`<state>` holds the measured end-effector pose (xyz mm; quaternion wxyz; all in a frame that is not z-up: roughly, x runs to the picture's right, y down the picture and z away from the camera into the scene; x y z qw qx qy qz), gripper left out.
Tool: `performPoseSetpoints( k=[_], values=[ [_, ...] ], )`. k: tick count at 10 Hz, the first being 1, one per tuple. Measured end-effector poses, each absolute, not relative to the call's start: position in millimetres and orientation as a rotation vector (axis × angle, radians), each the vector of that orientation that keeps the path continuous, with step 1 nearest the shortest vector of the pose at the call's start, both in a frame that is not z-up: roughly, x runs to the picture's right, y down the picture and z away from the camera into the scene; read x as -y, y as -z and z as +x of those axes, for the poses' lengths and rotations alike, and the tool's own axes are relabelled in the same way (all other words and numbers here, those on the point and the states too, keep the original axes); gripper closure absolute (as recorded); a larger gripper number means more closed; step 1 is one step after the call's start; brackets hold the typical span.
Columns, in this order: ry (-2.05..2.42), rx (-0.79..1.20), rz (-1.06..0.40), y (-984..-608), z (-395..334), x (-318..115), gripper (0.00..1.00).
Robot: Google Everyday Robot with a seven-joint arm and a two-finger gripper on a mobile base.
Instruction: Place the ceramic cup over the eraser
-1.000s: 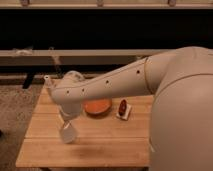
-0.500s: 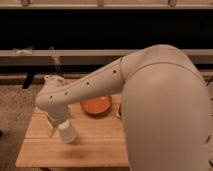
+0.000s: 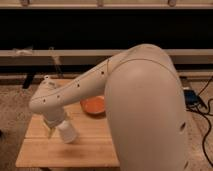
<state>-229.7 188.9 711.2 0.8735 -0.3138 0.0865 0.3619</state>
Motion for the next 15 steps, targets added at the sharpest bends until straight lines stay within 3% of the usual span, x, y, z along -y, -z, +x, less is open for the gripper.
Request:
performPoseSetpoints(
  k=[6,10,13,15],
  values=[
    [-0.773,-0.247,-0.631,-747,-216,-190,0.22],
    [-0.762,-0.279,-0.615,-749,-188,-198,0.61],
    [-0.821,-0.21,-0.58,-722,-166,-175,0.93],
    [-0.877,-0.177,-0.581,-709,-143,-149,1.0]
  ],
)
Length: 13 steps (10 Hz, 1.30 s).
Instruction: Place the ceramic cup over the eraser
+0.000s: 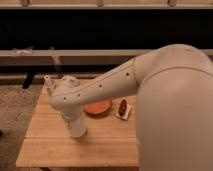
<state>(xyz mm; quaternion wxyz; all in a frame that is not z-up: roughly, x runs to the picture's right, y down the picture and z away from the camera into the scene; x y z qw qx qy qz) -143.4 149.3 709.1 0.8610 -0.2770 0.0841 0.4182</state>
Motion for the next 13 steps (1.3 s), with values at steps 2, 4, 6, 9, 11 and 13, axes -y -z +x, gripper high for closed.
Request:
performPoseSetpoints(
  k=[2,4,6,9,11,13],
  values=[
    [-0.958,-0.163,-0.575,-708,-103,-114,1.0],
    [-1.04,-0.164,-0.569,-709,-64,-89,1.0],
    [-1.131,-0.193,-0.557,-708,-16,-71,1.0],
    [-1.223,-0.251,-0.547,-700,43,-67,1.0],
    [-1.276,-0.285,-0.536,-691,80,-70,1.0],
    [-1.332,-0.33,-0.527,-678,119,-78,1.0]
  ],
)
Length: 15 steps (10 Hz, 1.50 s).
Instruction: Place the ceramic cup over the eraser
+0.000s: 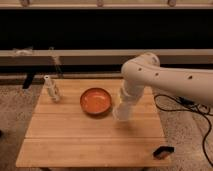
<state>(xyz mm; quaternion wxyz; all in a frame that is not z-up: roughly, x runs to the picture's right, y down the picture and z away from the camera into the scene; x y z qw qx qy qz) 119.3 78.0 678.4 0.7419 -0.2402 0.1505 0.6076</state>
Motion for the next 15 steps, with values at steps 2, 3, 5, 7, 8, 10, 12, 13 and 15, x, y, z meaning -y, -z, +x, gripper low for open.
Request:
performPoseSetpoints(
  k=[2,3,5,7,8,10,12,13,15],
  values=[
    [-1.38,-0.37,-0.51,-664,152,-84,1.0],
    [-1.416,-0.394,-0.494,-652,173,-87,1.0],
    [-1.476,-0.43,-0.468,-634,207,-92,1.0],
    [-1.534,-0.47,-0.449,-617,239,-104,1.0],
    [-1.552,-0.484,-0.446,-611,248,-110,1.0],
    [-1.595,-0.518,-0.448,-599,264,-128,1.0],
    [-1.633,-0.534,-0.451,-592,269,-142,1.0],
    [-1.651,-0.546,-0.455,-589,272,-151,1.0],
    [-1.665,-0.558,-0.462,-584,268,-163,1.0]
  ],
)
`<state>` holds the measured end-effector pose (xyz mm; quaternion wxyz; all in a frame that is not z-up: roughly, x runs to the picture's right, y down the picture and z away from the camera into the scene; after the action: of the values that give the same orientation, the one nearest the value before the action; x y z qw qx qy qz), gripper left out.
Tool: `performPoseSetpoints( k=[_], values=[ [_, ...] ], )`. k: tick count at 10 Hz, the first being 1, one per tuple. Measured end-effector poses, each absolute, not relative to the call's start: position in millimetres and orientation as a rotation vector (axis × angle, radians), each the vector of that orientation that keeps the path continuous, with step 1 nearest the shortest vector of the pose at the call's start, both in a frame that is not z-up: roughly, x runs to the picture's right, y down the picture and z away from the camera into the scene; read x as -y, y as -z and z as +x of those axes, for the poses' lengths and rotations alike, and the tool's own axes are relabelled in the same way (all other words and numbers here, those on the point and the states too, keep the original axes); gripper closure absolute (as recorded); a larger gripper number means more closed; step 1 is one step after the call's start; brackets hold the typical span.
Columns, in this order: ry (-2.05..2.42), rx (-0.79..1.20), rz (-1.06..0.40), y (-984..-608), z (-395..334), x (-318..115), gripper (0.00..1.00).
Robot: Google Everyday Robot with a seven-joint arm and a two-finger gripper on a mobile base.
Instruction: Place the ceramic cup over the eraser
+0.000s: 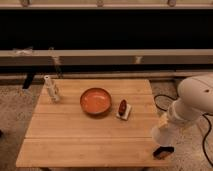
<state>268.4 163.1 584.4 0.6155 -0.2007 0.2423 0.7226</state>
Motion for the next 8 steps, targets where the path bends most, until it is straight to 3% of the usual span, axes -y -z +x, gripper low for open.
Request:
performPoseSetpoints(
  k=[8],
  values=[
    [-1.705,-0.615,-0.479,-577,268,-187,1.0]
  ],
)
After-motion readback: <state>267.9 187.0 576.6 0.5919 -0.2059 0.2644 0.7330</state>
